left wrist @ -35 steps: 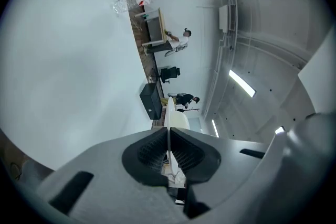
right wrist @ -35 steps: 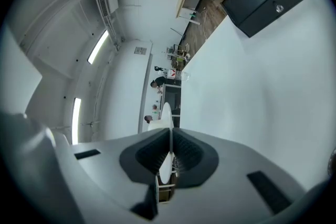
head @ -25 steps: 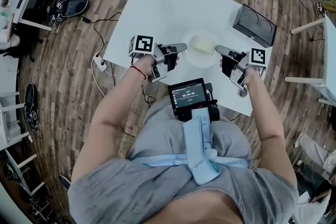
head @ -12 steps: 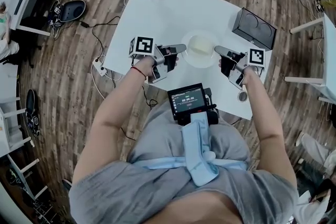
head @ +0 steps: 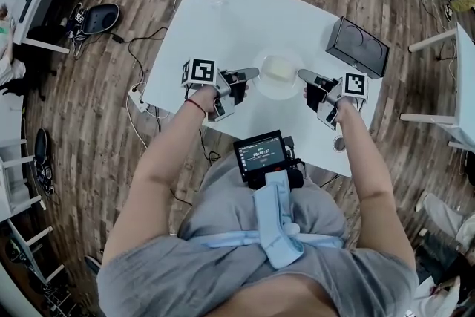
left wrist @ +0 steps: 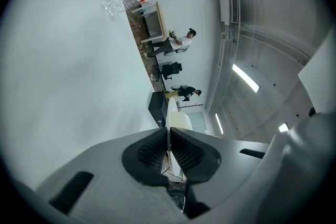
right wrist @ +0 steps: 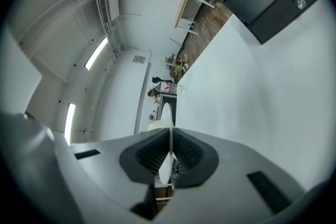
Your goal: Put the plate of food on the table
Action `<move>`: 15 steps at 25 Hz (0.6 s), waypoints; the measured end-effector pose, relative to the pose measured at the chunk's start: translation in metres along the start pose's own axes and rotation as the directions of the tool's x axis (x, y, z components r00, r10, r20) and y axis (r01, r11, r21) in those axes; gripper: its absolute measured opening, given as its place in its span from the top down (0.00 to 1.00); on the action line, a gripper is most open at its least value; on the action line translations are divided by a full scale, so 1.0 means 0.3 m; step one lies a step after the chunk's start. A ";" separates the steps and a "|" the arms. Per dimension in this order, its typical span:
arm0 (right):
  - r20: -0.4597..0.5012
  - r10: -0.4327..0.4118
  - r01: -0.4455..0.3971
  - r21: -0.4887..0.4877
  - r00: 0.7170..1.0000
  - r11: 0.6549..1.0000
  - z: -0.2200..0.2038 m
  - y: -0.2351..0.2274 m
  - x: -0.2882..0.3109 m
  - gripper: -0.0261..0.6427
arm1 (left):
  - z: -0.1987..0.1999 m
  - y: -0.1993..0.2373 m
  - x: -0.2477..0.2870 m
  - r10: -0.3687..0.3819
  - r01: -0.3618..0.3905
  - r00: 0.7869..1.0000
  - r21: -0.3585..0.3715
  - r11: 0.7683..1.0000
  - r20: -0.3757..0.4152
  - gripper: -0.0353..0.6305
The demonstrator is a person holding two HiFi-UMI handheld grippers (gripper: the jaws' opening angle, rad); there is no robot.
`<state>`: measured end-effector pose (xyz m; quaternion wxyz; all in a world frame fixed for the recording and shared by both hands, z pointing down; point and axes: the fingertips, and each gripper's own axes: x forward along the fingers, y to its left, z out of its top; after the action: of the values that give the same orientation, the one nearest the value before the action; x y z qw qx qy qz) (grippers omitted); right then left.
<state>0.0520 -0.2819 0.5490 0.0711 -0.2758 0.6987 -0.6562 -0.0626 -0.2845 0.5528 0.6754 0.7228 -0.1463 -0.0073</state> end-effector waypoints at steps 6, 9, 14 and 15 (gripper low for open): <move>0.001 -0.013 0.013 0.012 1.000 1.000 0.019 -0.081 0.025 0.91 | 0.023 0.066 0.027 0.023 -0.023 1.000 0.013 1.000 0.001 0.90; 0.006 -0.012 0.012 0.029 1.000 1.000 0.020 -0.121 0.044 0.91 | 0.036 0.103 0.033 0.028 -0.028 0.999 0.001 1.000 0.017 0.90; 0.001 -0.027 0.027 0.037 1.000 0.999 0.006 -0.183 0.074 0.91 | 0.041 0.177 0.036 0.047 -0.047 0.998 -0.003 0.999 0.028 0.90; -0.004 -0.031 0.031 0.041 1.000 0.999 -0.001 -0.195 0.078 0.91 | 0.037 0.189 0.035 0.048 -0.048 0.998 -0.006 0.999 0.029 0.90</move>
<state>0.0495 -0.2920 0.6111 0.0653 -0.2840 0.6808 -0.6720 -0.0663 -0.3002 0.6093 0.6750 0.7172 -0.1734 -0.0020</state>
